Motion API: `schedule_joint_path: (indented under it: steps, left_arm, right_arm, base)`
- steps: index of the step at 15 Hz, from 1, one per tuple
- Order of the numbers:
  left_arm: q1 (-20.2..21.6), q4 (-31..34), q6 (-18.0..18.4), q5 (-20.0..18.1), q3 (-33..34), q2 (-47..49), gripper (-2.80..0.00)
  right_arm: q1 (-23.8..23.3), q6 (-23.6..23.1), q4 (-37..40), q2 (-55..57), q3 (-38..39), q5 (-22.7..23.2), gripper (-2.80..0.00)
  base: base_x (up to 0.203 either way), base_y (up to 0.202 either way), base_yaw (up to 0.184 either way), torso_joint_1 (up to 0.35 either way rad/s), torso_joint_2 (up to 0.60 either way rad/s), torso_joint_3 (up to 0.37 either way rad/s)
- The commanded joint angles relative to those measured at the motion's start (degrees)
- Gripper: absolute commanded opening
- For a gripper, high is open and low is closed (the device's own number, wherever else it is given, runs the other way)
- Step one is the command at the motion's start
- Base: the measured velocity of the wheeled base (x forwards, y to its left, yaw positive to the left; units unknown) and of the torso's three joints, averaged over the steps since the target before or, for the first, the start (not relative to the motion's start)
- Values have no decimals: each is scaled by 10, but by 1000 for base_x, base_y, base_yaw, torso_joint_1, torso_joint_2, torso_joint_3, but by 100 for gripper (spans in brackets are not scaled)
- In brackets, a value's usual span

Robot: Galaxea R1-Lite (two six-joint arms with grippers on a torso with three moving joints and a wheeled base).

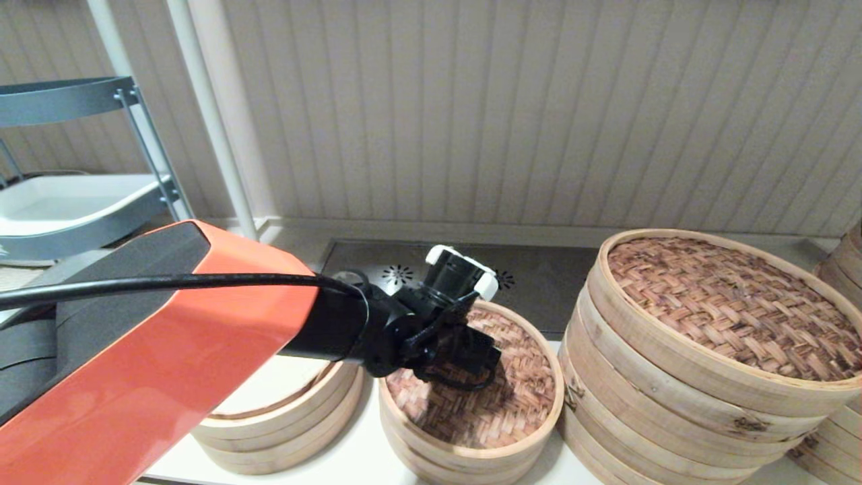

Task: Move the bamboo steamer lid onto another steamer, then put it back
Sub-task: Pick up the steamer

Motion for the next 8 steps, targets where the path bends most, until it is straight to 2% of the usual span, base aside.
schedule_joint_path:
  steps: [1, 5, 6, 8]
  left_arm:
    - [0, 0, -1, 1, 3, 2, 0]
    - [0, -1, 0, 3, 7, 2, 0]
    - [0, -1, -1, 7, 7, 2, -280]
    - [0, -1, -2, 13, 8, 2, -280]
  right_arm:
    - [1, 0, 0, 0, 0, 0, -280]
    - [0, 0, 0, 0, 1, 0, -280]
    - [1, 0, 0, 0, 0, 0, -280]
    - [1, 1, 0, 0, 1, 0, -280]
  base:
    - [0, 0, 0, 0, 0, 0]
    - [0, 0, 0, 0, 0, 0]
    - [0, 0, 0, 0, 0, 0]
    - [0, 0, 0, 0, 0, 0]
